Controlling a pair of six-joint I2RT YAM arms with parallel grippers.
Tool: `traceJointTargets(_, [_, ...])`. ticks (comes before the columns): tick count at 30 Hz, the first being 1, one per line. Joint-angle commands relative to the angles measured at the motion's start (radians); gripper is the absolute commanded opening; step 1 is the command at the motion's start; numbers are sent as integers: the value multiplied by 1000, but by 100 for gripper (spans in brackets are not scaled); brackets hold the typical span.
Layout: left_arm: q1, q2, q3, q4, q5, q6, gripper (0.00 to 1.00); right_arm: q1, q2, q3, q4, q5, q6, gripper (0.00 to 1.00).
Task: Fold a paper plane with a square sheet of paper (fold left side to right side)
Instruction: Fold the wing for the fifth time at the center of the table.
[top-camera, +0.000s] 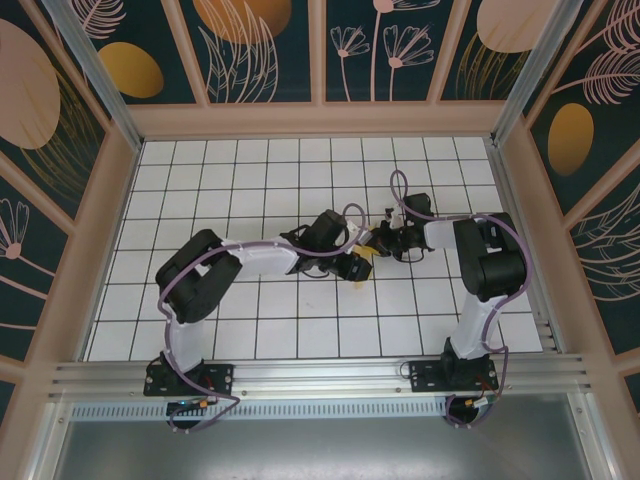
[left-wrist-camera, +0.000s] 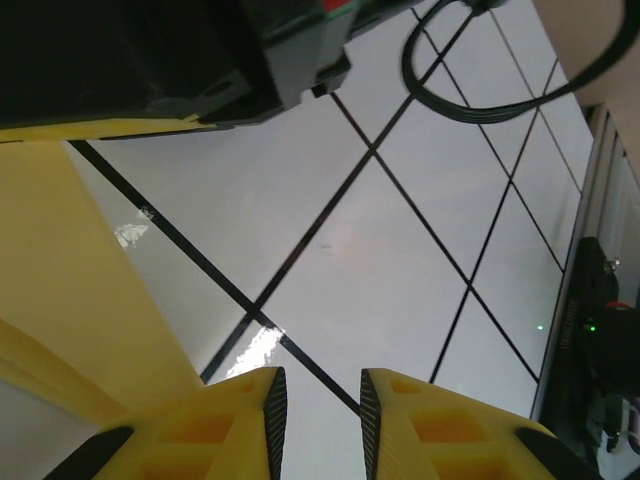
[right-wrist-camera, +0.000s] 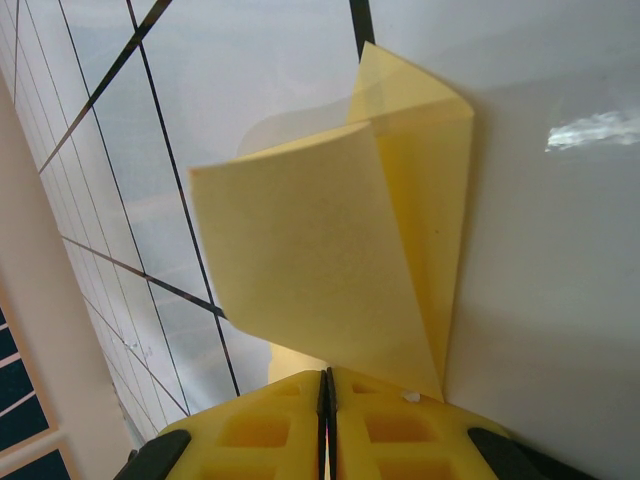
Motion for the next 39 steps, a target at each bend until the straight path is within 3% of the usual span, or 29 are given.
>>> traceJointTargets(1, [3, 54, 54, -27, -32, 14, 29, 7, 40, -25, -53, 88, -20, 14])
traceJointTargets(9, [2, 129, 28, -40, -69, -3, 28, 0, -55, -25, -1, 57, 3, 13])
traceJointTargets(17, [2, 126, 0, -68, -106, 1, 25, -37, -202, -25, -63, 70, -30, 1])
traceJointTargets(22, [2, 118, -9, -73, -114, 1, 23, -6, -249, -100, -41, 70, -6, 0])
traceJointTargets(30, [2, 112, -14, -76, -118, 2, 22, 61, -180, -122, 41, 69, 40, 0])
traceJointTargets(39, [1, 113, -29, -72, -125, 0, 22, 43, -57, -45, 23, 136, -29, 0])
